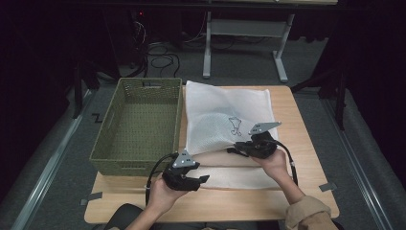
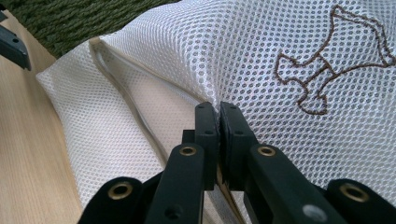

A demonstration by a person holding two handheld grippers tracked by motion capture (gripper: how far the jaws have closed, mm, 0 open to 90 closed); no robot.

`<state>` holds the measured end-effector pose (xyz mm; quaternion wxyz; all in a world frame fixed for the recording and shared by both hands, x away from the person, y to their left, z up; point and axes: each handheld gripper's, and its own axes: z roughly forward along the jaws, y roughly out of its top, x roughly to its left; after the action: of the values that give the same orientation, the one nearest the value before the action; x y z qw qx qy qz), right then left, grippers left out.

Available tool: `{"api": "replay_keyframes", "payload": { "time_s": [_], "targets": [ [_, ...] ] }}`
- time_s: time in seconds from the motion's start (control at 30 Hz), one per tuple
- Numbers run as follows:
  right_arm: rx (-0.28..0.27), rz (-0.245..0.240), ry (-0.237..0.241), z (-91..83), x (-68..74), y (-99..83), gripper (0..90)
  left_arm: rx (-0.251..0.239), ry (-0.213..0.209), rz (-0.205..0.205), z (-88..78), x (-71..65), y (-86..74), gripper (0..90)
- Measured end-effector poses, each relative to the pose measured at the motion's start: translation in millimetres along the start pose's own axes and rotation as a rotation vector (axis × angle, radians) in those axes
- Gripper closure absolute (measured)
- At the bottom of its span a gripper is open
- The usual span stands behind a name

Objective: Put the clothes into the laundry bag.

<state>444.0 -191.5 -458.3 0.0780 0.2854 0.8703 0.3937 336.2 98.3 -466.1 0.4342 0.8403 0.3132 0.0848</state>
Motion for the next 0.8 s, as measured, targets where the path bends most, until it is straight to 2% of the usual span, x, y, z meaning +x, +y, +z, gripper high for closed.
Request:
{"api": "replay_keyframes", "payload": {
  "time_s": [0.2,0.43,0.7,0.8],
  "targets": [
    [0.001,-0.019,-0.006,-0.5,2.2,-3.4,87.6,-0.005,-0.008,-0.008,2.4,0.3,-1.4,42.9],
    [-0.009,-0.011,-0.012,-2.8,4.2,-6.6,87.2,0.002,-0.001,-0.006,4.2,0.6,-2.4,42.6],
    [0.008,-0.009,-0.003,6.1,7.1,-16.0,86.6,-0.002,0.008,-0.014,6.3,1.3,-3.6,41.3],
    [0.031,-0.007,0.000,9.9,7.8,-18.1,86.5,0.001,0.014,-0.020,7.4,2.6,-4.9,40.6]
  ]
}}
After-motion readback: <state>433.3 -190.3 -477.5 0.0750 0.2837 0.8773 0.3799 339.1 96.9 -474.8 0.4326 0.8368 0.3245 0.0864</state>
